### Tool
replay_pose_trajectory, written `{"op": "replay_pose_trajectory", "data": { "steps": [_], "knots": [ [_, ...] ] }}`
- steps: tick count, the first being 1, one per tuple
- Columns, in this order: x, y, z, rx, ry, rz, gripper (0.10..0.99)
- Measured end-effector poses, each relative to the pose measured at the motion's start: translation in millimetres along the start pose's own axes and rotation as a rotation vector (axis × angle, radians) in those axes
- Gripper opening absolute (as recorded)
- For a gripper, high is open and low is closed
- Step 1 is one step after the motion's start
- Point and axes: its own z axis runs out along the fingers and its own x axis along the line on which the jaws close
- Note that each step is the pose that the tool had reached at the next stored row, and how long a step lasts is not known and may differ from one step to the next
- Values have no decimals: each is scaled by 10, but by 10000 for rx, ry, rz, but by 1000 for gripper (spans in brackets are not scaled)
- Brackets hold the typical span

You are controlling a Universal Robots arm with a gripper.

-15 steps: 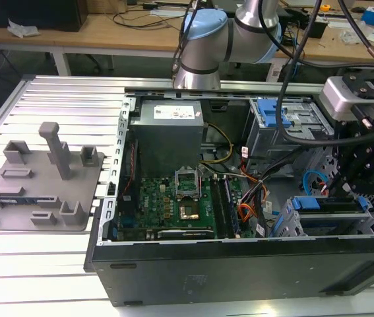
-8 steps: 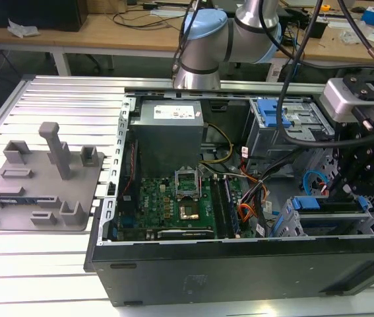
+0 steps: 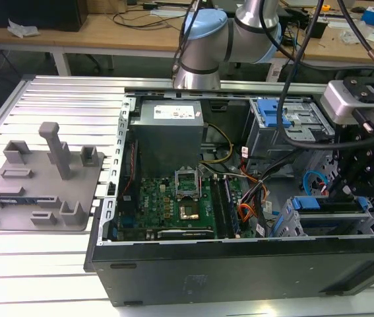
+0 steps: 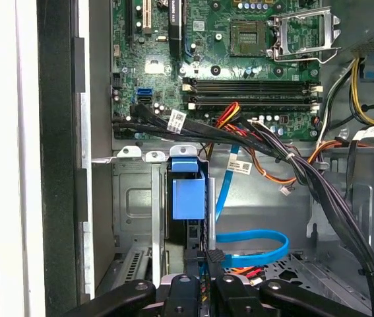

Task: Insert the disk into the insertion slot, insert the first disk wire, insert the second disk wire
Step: 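Insert the second disk wire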

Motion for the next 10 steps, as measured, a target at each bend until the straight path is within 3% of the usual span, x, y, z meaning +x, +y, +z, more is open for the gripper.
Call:
{"op": "replay_pose_trajectory", "data": {
  "steps": [10],
  "knots": [
    [3, 0, 76, -30, 6, -1, 161]
  ]
}}
